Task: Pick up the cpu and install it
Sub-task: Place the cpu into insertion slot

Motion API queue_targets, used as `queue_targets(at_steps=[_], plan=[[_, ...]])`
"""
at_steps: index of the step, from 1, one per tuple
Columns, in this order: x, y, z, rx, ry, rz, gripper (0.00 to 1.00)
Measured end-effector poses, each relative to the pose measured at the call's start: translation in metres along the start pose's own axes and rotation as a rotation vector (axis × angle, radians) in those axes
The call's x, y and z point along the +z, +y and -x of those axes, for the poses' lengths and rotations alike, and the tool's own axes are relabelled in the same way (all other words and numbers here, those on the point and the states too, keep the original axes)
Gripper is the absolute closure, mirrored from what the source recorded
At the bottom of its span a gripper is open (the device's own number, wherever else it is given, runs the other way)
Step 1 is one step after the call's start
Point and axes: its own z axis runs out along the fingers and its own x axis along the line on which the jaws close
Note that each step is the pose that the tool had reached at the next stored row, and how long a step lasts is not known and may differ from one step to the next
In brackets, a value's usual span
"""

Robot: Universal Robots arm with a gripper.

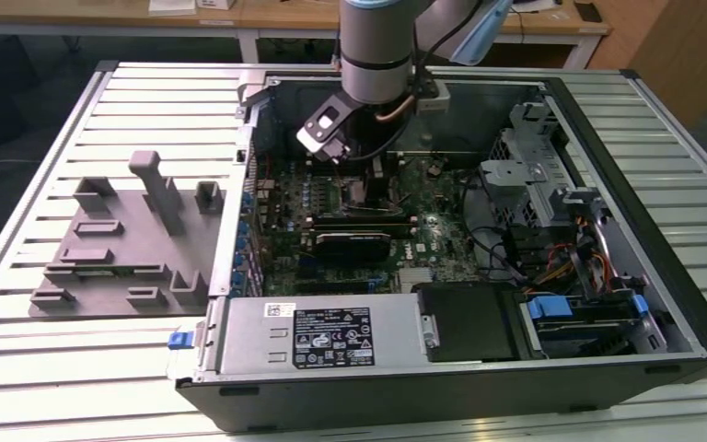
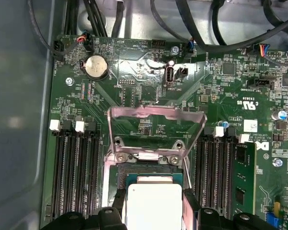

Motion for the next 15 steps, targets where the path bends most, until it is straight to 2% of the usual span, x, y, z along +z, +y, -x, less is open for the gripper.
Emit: queue_targets(at_steps=[13, 15], plan=[[0.0080, -0.0003, -0.0040, 0.003, 0.0003, -0.0001, 0.46], [0.0085, -0.0004, -0.0041, 0.006, 0.0022, -0.0003, 0.46]])
